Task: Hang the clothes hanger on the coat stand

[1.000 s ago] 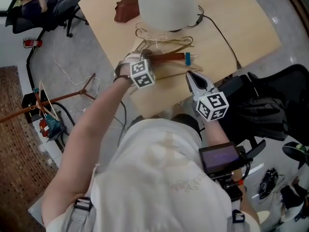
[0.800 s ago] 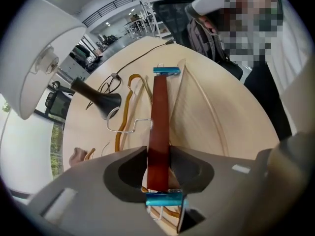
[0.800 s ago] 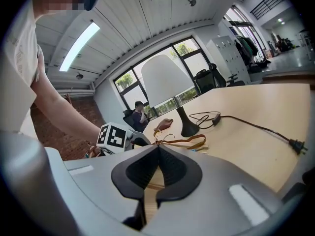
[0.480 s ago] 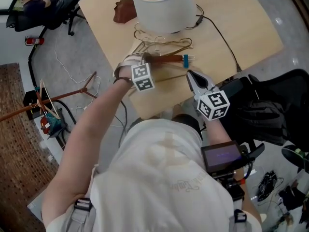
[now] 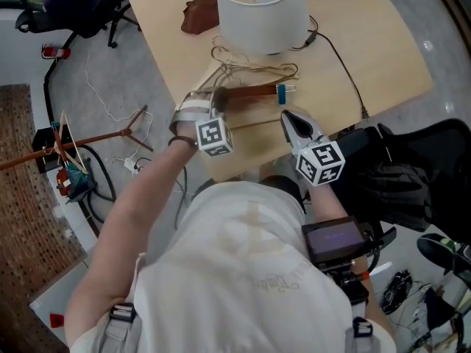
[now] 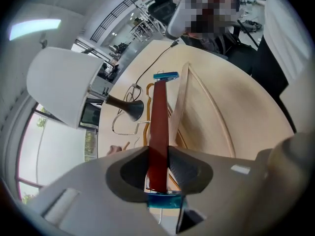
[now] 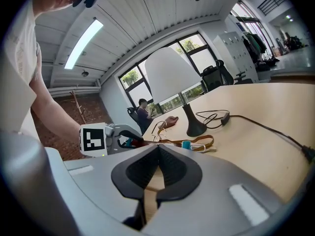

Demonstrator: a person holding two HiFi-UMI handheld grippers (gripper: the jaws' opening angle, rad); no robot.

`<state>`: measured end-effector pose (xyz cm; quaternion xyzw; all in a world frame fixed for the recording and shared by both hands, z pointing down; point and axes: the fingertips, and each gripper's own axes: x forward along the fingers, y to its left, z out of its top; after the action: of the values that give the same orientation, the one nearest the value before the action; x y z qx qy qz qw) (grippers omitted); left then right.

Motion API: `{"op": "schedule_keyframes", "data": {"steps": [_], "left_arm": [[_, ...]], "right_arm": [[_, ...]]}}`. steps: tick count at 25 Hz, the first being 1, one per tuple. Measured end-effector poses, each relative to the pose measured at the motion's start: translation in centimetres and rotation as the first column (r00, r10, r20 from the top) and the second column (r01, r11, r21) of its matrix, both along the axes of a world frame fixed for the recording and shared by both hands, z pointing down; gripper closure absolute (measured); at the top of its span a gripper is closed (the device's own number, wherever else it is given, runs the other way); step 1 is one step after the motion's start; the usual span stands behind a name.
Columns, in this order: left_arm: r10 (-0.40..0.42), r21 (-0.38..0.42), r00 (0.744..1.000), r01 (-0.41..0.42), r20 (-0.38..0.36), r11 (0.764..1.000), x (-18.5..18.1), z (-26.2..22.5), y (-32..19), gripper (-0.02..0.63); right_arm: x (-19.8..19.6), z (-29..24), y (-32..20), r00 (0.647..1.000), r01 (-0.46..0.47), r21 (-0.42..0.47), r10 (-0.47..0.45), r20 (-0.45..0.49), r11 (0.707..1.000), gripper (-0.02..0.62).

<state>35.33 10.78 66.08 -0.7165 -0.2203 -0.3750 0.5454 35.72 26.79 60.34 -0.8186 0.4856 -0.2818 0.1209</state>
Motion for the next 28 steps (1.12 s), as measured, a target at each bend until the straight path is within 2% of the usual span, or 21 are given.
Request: {"op": "schedule_keyframes", "data": {"steps": [5,12,16,22,28], "left_arm": [[-0.017,-0.019,0.999,0.016,-0.035,1.0,-2.2,-1.2,0.2,0.483],[-0.152,-0.044,0.985,0.149,-0.08,0.988,-4.6,-2.6,-3.0,0.483],[-0.197,-0.048,0.975,0.193,-0.105,0.98,-6.9,-3.5,-4.5,0.483],[-0.282,-0.066,0.949,0.275,-0.14,0.959,-11.5,-4.3,-7.8,0.483],[-0.363,-0.079,0.915,0.355,-0.174,0.932,-18.1,-5.2,-10.9,0.485]], "right_arm": [[-1.1,-1.1,-0.1,0.999,0.034,-0.011,-0.035,-0.021,0.999,0.581],[-1.3,-3.7,-4.3,0.983,0.156,0.012,-0.155,-0.094,0.988,0.581],[-2.6,-5.0,-6.5,0.968,0.22,0.015,-0.216,-0.124,0.975,0.581],[-6.3,-6.8,-10.8,0.931,0.317,-0.014,-0.314,-0.187,0.948,0.581],[-11.1,-8.3,-14.4,0.904,0.38,-0.009,-0.374,-0.208,0.925,0.581]]}}
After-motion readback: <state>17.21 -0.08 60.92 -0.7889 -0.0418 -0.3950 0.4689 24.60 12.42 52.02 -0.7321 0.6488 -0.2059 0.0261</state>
